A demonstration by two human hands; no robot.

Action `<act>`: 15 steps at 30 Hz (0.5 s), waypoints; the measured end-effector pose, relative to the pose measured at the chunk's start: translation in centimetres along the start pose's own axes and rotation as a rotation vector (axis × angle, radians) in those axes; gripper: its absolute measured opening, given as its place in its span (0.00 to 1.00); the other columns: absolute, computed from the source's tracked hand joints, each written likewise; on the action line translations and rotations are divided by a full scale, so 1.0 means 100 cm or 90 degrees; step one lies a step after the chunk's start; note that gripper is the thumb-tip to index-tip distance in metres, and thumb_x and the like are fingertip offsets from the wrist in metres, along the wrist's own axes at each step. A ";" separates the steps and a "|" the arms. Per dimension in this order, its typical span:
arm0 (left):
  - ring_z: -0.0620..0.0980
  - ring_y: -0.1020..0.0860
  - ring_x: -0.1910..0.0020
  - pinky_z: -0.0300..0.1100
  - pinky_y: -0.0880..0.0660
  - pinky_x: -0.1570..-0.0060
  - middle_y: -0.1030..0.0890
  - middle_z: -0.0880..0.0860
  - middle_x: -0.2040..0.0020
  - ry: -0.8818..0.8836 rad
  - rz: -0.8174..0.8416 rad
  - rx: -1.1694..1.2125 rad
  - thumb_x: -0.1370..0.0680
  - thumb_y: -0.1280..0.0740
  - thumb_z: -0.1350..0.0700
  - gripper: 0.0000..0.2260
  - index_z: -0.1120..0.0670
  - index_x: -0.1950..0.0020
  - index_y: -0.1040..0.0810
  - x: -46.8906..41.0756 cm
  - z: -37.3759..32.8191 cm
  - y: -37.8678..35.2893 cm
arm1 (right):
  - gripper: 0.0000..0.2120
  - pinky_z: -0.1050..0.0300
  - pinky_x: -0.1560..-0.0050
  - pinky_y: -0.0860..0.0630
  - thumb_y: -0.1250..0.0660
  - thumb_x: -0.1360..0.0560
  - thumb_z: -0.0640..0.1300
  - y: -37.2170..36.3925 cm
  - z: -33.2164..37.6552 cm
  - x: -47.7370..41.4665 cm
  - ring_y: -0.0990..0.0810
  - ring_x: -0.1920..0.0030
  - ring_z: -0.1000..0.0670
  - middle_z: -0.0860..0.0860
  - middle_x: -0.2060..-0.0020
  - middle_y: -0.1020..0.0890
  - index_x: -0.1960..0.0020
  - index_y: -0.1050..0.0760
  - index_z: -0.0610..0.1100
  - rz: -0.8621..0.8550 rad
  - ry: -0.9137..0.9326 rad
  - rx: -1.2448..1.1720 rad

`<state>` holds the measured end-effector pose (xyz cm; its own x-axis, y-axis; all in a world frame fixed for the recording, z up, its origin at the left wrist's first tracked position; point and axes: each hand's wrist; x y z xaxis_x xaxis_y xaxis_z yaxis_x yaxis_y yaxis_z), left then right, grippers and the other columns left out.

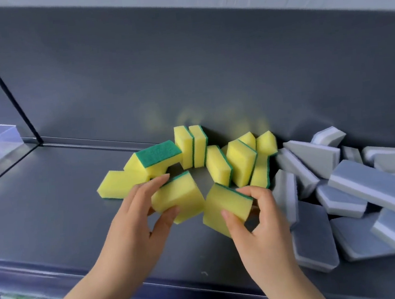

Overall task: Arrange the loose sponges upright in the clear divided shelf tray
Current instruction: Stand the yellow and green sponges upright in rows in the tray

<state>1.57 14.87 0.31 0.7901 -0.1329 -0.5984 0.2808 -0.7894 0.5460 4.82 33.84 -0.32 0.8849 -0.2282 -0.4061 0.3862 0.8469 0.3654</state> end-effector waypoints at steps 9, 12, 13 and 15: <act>0.39 0.27 0.51 0.28 0.30 0.51 0.24 0.46 0.47 -0.030 -0.110 -0.085 0.27 0.33 0.51 0.16 0.54 0.41 0.23 0.030 0.044 0.114 | 0.18 0.72 0.59 0.30 0.27 0.32 0.43 -0.073 0.074 0.023 0.24 0.55 0.59 0.67 0.53 0.24 0.53 0.31 0.60 -0.007 0.088 0.022; 0.36 0.28 0.51 0.30 0.30 0.51 0.24 0.46 0.46 -0.016 -0.110 -0.096 0.28 0.32 0.52 0.16 0.55 0.41 0.23 0.053 0.069 0.169 | 0.17 0.70 0.57 0.28 0.31 0.33 0.49 -0.119 0.108 0.047 0.22 0.54 0.57 0.63 0.53 0.23 0.49 0.32 0.62 0.021 0.094 -0.007; 0.34 0.28 0.50 0.30 0.30 0.52 0.25 0.45 0.46 -0.009 -0.111 -0.100 0.28 0.32 0.52 0.17 0.53 0.41 0.23 0.062 0.078 0.189 | 0.18 0.70 0.57 0.28 0.31 0.33 0.49 -0.135 0.119 0.057 0.22 0.54 0.56 0.62 0.53 0.22 0.49 0.32 0.64 0.035 0.095 -0.012; 0.33 0.28 0.49 0.31 0.29 0.52 0.25 0.43 0.46 0.014 -0.115 -0.105 0.30 0.31 0.54 0.18 0.51 0.41 0.24 0.080 0.098 0.230 | 0.18 0.70 0.57 0.28 0.32 0.33 0.49 -0.167 0.140 0.078 0.22 0.53 0.56 0.61 0.53 0.22 0.49 0.33 0.65 0.061 0.098 -0.024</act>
<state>9.01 -10.17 2.33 0.7300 0.0152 -0.6832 0.5017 -0.6909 0.5206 8.92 11.18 2.17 0.8658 -0.0719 -0.4952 0.2893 0.8793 0.3782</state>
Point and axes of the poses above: each hand's wrist, its own x-axis away from the middle knuckle, its own y-axis out of the back of the hand, z = x × y
